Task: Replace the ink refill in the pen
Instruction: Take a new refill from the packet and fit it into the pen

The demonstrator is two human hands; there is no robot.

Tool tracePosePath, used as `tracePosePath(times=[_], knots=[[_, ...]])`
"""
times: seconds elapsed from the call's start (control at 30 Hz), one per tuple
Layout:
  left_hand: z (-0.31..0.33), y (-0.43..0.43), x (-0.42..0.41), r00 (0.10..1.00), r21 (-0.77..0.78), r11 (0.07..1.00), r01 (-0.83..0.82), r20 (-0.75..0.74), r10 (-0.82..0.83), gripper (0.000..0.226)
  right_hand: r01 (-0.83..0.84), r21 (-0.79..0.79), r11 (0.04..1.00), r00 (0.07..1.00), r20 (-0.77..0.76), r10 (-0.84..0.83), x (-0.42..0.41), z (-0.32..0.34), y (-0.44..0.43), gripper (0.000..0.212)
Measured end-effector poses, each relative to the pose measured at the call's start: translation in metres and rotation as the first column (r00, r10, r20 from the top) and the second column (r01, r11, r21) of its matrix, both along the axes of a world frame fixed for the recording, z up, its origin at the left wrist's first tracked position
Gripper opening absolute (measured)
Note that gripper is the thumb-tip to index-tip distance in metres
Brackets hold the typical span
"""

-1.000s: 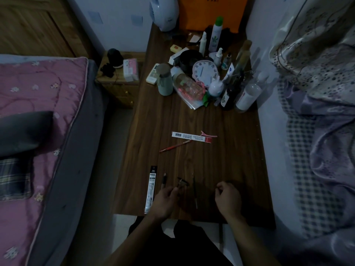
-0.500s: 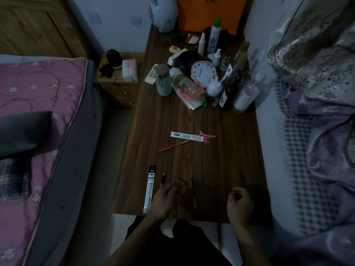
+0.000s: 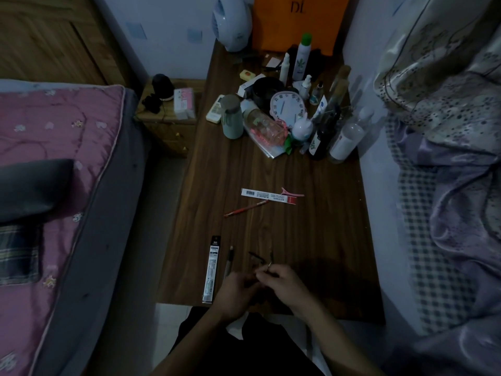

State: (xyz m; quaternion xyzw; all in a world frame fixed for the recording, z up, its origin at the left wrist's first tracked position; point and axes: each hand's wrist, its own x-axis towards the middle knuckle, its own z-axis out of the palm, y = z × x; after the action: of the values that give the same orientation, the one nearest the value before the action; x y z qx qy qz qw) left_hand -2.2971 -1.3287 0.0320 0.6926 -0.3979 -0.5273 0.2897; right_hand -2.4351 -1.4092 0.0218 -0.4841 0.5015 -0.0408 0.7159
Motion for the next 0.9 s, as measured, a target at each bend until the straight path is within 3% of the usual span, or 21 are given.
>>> tracePosePath(times=[0.1,0.2,0.4,0.57,0.77,0.9], knots=[[-0.003,0.0,0.002,0.998,0.051,0.999,-0.004,0.06,0.001,0.027,-0.001,-0.026,1.0,0.999,-0.034,0.0,-0.002,-0.005,-0.004,0.023],[-0.009,0.002,0.006,0.987,0.092,0.992,-0.086,0.146,0.072,0.037,0.187,-0.071,0.98,0.975,-0.11,-0.194,-0.008,-0.014,-0.011,0.03],[-0.028,0.001,0.026,0.895,0.057,0.95,-0.306,0.356,0.267,0.016,0.428,-0.132,0.894,0.891,-0.107,-0.442,-0.023,-0.023,-0.026,0.026],[-0.046,0.0,0.033,0.817,0.106,0.942,-0.318,0.534,0.216,0.029,0.491,-0.106,0.864,0.857,-0.117,-0.502,-0.026,-0.019,-0.033,0.014],[-0.055,-0.004,0.039,0.809,0.233,0.936,-0.262,0.583,0.082,0.029,0.528,-0.167,0.832,0.829,-0.11,-0.548,-0.021,-0.006,-0.034,0.014],[-0.041,-0.011,0.041,0.838,0.154,0.95,-0.271,0.524,0.154,0.026,0.545,-0.193,0.816,0.822,-0.069,-0.565,-0.017,0.01,-0.036,0.02]])
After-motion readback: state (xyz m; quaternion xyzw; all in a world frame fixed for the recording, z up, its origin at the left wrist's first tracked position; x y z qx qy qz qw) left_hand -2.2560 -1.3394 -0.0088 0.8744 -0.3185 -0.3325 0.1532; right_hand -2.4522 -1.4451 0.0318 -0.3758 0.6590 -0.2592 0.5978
